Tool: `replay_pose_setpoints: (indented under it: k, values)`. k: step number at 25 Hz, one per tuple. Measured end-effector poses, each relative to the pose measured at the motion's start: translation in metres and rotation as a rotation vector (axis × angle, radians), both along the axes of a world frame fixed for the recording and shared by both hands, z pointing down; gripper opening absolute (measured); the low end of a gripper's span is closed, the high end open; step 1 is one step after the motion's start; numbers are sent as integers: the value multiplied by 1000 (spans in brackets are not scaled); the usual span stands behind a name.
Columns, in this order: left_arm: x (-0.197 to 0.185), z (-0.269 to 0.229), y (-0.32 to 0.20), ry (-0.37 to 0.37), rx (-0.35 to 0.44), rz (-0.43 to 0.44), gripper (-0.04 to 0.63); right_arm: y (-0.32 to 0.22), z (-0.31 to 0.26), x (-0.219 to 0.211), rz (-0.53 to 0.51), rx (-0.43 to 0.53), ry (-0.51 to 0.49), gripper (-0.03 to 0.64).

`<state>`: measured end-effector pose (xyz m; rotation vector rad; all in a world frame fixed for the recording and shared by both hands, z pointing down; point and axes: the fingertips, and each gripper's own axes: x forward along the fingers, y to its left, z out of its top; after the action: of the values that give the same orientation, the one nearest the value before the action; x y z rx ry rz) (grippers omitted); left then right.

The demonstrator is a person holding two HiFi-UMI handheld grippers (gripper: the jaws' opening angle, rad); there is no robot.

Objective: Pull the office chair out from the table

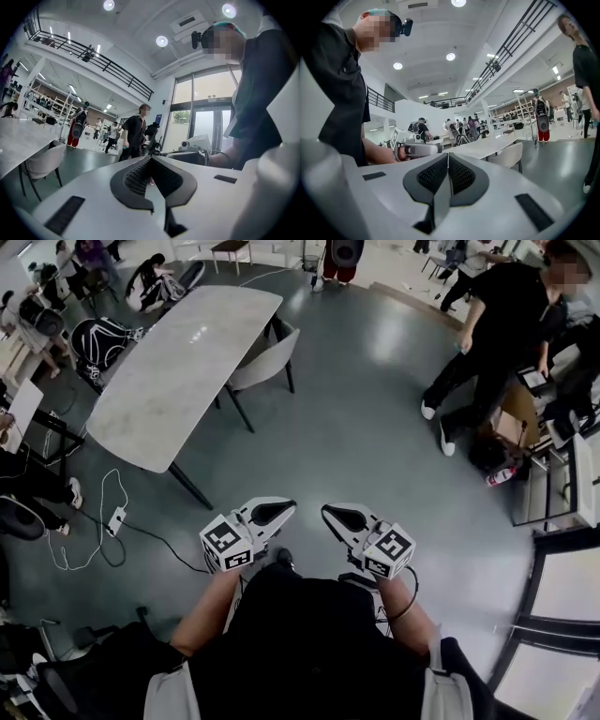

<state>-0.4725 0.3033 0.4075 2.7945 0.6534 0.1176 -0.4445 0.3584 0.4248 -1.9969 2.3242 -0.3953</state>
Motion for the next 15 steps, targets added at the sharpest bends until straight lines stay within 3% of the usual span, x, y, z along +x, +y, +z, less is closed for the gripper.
replay_pose_setpoints:
  k: [8,15]
  values:
    - [18,12,-85,-14,-30,-3,12,-91,4,30,4,-9,0,18]
    - [72,26,-133,-35,-44,-47,12,-135,16,90,-21,-23,-5,18]
